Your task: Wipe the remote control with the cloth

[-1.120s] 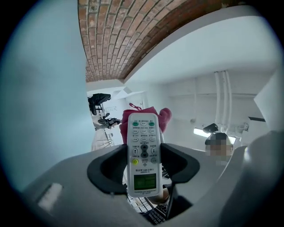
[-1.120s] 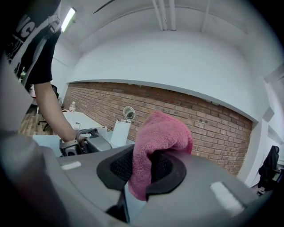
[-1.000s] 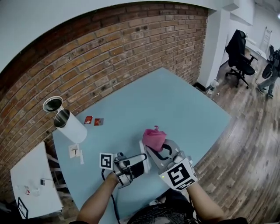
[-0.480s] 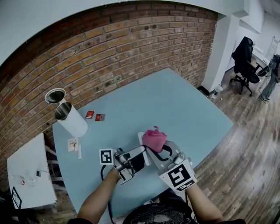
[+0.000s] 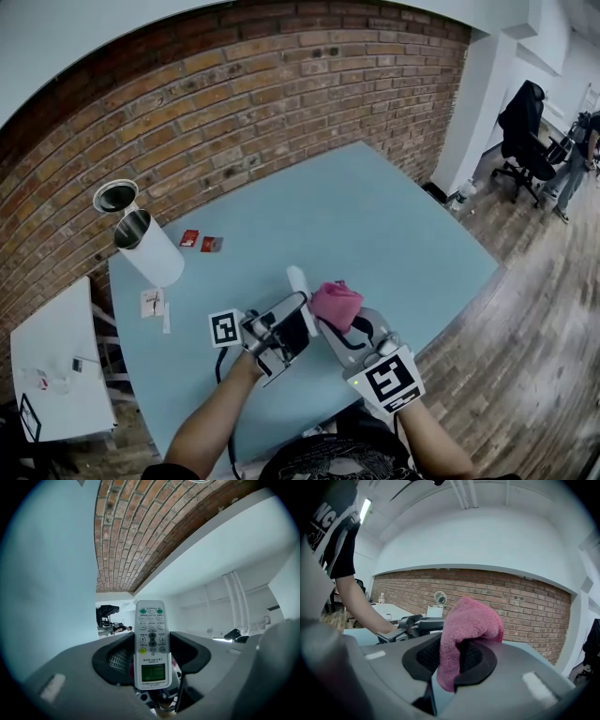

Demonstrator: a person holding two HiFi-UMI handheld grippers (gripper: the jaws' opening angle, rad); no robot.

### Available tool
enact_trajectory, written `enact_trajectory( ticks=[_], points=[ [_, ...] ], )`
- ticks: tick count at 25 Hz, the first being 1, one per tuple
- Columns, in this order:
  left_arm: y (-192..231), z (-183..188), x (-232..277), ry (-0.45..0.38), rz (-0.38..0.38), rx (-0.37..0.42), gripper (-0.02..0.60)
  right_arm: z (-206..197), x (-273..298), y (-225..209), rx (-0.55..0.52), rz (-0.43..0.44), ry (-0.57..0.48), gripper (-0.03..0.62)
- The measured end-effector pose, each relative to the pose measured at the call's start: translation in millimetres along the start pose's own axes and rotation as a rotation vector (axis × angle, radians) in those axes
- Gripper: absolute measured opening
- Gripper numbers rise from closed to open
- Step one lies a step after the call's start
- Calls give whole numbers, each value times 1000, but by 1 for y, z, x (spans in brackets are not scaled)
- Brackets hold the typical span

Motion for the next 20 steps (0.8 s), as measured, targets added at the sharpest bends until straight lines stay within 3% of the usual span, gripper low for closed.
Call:
enact_trajectory(
  ticks=[8, 16, 20],
  points=[
    [6, 16, -1, -94, 50, -4, 238, -5, -5, 3, 70, -13, -35, 63],
    [10, 38, -4, -258, 126, -10, 238, -16, -3, 6, 151, -18, -70, 63],
    [8, 41, -3, -289, 144, -6, 238, -19, -2, 8, 165, -9, -69, 63]
  ],
)
Point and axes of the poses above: the fingertips, and each gripper's own axes: x forward along the fingers, y to its left, z out of its top, the point moved 3 cm from there along -x, backward along the fingers, and after that the axes turned 14 degrees about z, right-handed, at the moved point
